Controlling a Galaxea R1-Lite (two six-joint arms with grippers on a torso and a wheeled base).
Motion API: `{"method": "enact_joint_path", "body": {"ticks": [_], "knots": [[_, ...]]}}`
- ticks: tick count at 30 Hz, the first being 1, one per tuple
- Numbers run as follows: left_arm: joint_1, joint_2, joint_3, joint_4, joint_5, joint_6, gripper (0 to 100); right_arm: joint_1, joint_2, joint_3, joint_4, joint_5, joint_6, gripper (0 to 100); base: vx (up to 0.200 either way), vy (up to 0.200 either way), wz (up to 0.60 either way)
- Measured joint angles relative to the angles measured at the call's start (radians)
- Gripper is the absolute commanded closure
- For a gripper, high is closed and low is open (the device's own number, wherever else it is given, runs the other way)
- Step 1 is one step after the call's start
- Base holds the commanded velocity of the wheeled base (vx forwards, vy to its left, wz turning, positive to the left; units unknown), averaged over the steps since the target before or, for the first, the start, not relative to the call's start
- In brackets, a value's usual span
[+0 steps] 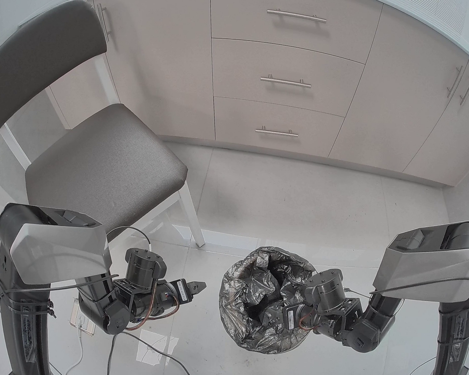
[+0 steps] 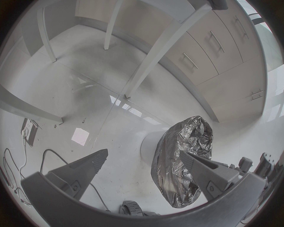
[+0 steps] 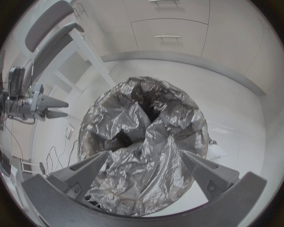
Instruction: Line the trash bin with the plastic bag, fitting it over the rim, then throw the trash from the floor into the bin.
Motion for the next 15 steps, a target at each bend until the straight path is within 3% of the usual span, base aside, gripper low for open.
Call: {"method": "enact_joint_path", "body": {"ticks": [15], "knots": [[0.000, 0.001, 0.000, -0.004, 0.000, -0.001, 0, 0.017, 0.058, 0.018, -0.005, -0.032, 0.011, 0, 0.000, 0.000, 0.00]]}}
